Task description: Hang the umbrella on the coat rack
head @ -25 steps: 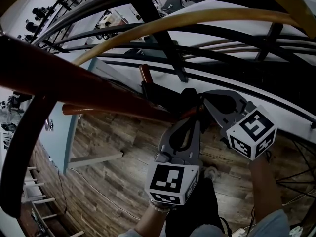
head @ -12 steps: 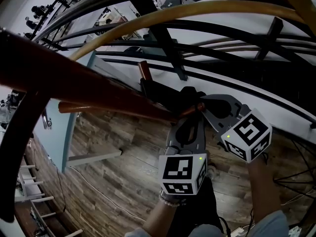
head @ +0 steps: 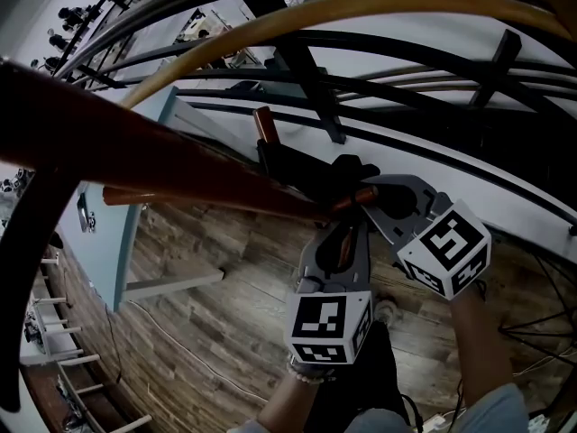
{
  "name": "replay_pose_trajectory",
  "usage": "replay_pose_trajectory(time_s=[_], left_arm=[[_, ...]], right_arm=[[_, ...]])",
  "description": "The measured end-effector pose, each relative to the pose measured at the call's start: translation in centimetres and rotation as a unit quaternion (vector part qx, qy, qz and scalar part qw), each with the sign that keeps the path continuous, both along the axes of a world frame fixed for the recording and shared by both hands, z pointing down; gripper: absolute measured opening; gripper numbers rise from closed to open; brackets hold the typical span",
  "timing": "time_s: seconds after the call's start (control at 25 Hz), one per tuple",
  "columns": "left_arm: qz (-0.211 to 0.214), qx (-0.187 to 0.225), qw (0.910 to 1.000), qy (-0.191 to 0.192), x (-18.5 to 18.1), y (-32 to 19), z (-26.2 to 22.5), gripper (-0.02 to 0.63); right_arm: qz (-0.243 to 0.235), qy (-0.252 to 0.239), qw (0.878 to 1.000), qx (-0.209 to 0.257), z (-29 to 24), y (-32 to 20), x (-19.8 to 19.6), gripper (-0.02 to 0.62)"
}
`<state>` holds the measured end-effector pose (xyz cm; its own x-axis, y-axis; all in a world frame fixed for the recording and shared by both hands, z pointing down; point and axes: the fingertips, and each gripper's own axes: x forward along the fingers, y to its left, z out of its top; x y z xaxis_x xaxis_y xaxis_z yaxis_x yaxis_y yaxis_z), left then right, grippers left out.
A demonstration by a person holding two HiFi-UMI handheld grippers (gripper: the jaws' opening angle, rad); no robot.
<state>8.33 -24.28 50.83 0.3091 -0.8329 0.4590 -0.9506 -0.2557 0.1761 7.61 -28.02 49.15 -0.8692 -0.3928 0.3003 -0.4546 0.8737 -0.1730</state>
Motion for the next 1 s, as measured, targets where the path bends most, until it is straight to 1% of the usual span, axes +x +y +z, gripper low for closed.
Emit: replay_pose_trajectory(time_s=[0.16, 0.28, 0.48, 0.68, 1.0], left_arm=[[-0.007, -0.010, 0.9999, -0.006, -0.9, 0.9, 0.7, 0.028], [-0.013, -0.014, 0.9998, -0.001, -1.6, 1.3, 0.9, 0.028], [-0.020, -0.011, 0.9997, -0.001, -2.5, 1.6, 0.3, 0.028], [-0.020, -0.004, 0.9998, 0.003, -3.3, 1.9, -0.3, 0.026], [-0.010, 0.000, 0.9999, 0.007, -3.9, 2.3, -1.3, 0.026]], right_arm=[[-0.003, 0.003, 1.000, -0.002, 0.6, 0.4, -0.7, -0.002], [-0.003, 0.001, 1.000, -0.005, 1.0, 0.5, -1.3, -0.002], [-0.001, 0.010, 1.000, 0.000, 1.4, 0.7, -2.1, -0.002], [0.008, 0.021, 1.000, 0.004, 1.8, 0.9, -2.8, -0.002], [0.036, 0.039, 0.999, 0.006, 2.1, 0.9, -3.4, 0.000]])
